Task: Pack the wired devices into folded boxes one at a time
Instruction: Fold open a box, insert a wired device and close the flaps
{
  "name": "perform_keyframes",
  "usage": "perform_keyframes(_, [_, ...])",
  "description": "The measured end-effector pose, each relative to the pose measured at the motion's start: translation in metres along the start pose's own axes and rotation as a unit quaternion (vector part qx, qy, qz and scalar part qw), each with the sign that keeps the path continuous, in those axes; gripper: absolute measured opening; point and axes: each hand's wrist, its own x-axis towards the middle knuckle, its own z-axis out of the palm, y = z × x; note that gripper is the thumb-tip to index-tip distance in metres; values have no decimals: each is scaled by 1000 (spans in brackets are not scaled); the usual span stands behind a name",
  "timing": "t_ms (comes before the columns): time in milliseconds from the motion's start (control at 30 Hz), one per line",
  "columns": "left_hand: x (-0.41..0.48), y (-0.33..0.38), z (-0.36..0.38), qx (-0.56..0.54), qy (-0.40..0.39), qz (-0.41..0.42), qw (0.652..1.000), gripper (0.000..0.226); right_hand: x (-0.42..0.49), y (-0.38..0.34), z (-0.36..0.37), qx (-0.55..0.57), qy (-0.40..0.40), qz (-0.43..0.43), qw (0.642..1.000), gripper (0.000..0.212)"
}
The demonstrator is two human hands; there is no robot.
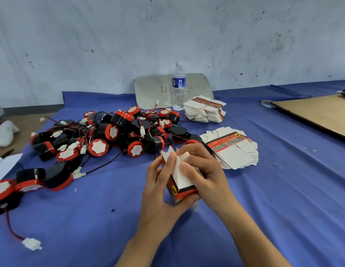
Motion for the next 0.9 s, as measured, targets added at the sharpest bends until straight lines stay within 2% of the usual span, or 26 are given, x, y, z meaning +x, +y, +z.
perform_keyframes(133, [1,1,-2,20,-9,23,999,81,0,0,-1,16,7,3,1000,24])
perform_keyframes(233, [2,2,-3,28,-9,31,999,73,0,0,1,92,12,25,995,37])
perform_keyframes(333, [2,3,-2,30,-1,29,999,59,-2,2,5,121,46,18,991,43])
perform_keyframes(467, [1,4,-1,30,13,30,999,56,-4,3,8,140,58,21,988,33])
perform_keyframes(600, [2,5,-3,29,21,23,999,48,-3,6,8,146,36,39,988,34])
perform_keyframes(900, [2,8,-2,34,18,31,999,46,-4,6,9,138,58,56,987,33])
